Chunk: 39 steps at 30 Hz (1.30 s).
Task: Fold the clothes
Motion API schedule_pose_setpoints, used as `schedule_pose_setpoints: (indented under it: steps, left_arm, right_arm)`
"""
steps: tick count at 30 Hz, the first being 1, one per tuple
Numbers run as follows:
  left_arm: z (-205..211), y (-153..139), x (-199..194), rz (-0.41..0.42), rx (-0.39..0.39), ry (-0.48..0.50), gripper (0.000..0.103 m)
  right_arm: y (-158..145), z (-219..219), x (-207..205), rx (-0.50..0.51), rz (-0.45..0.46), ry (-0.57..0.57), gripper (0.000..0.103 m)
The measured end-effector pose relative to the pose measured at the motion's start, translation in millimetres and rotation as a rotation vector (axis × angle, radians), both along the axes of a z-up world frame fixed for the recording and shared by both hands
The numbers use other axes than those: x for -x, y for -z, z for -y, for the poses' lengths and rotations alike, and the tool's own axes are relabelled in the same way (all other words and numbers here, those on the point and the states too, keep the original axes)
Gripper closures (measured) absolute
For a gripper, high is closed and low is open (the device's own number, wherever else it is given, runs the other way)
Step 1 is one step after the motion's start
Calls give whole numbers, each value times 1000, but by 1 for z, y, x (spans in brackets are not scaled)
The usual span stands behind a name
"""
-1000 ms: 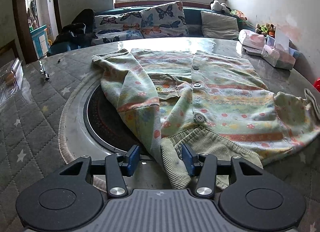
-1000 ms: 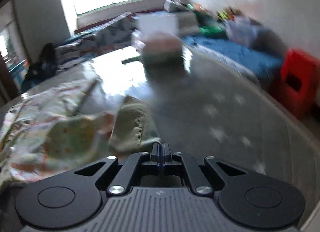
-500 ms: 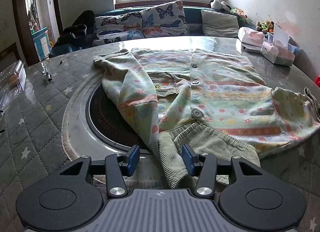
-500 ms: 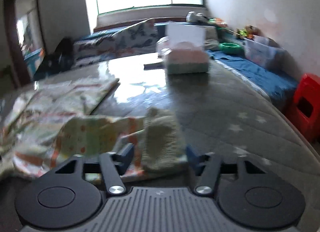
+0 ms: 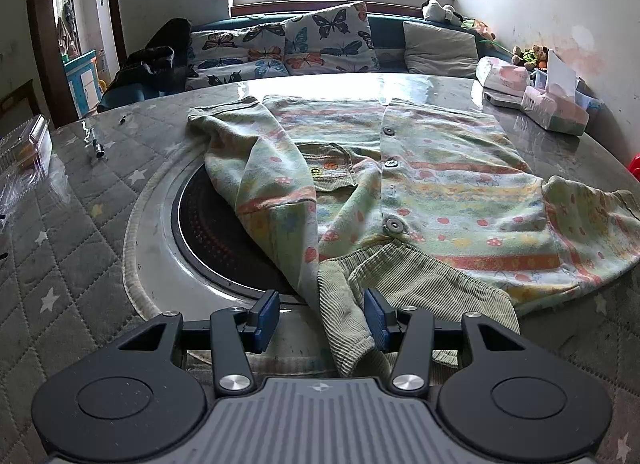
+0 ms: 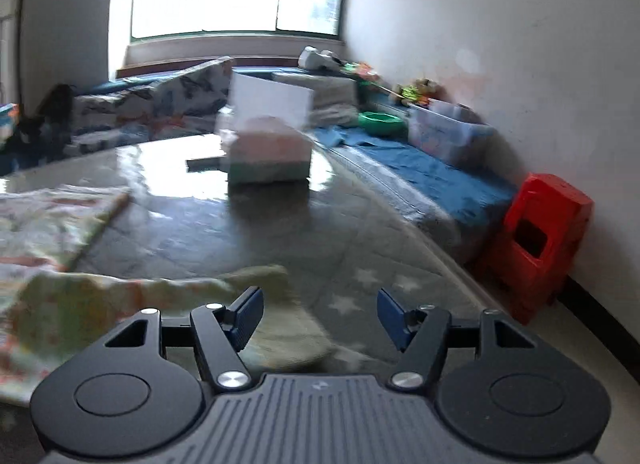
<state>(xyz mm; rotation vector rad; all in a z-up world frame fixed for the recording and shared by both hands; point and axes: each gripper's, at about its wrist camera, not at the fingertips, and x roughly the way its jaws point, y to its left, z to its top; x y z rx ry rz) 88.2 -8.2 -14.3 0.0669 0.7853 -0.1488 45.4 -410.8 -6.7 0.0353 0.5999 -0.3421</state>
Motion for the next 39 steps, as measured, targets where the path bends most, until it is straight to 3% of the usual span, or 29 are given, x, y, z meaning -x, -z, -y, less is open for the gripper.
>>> schedule_pose_setpoints:
  steps: [3,7,15,24,28,33,37,39]
  left_arm:
    - [0,0,-1,-5,2,-5,52]
    - [-3,-2,-4,-19,12,-12,50]
    - [-12,-27,-18,28,13,-35,48]
    - [-10,-54,-98,92,-6,-105,48]
    - [-10,-47,-143,84,-27,-163,48]
    - [-6,-29,-193,49,-57,-195,49]
    - [2,-11,-220,37,-130,-203,49]
    - [3,-3,-230,26,-164,-209,58]
  right_arm:
    - [4,-20,-11,-67,-4,-120,39]
    - [15,-37,-35,-160,-29,-199,39]
    - [25,-33,-46,-166,-48,-183,38]
    - [29,-36,-46,-140,-50,-198,23]
    - [31,-37,-46,-132,-51,-206,15]
    - [32,-38,-46,-131,-55,-213,12]
    - [33,-38,-46,-129,-57,-217,11]
    - [33,-38,-46,-131,-57,-219,10]
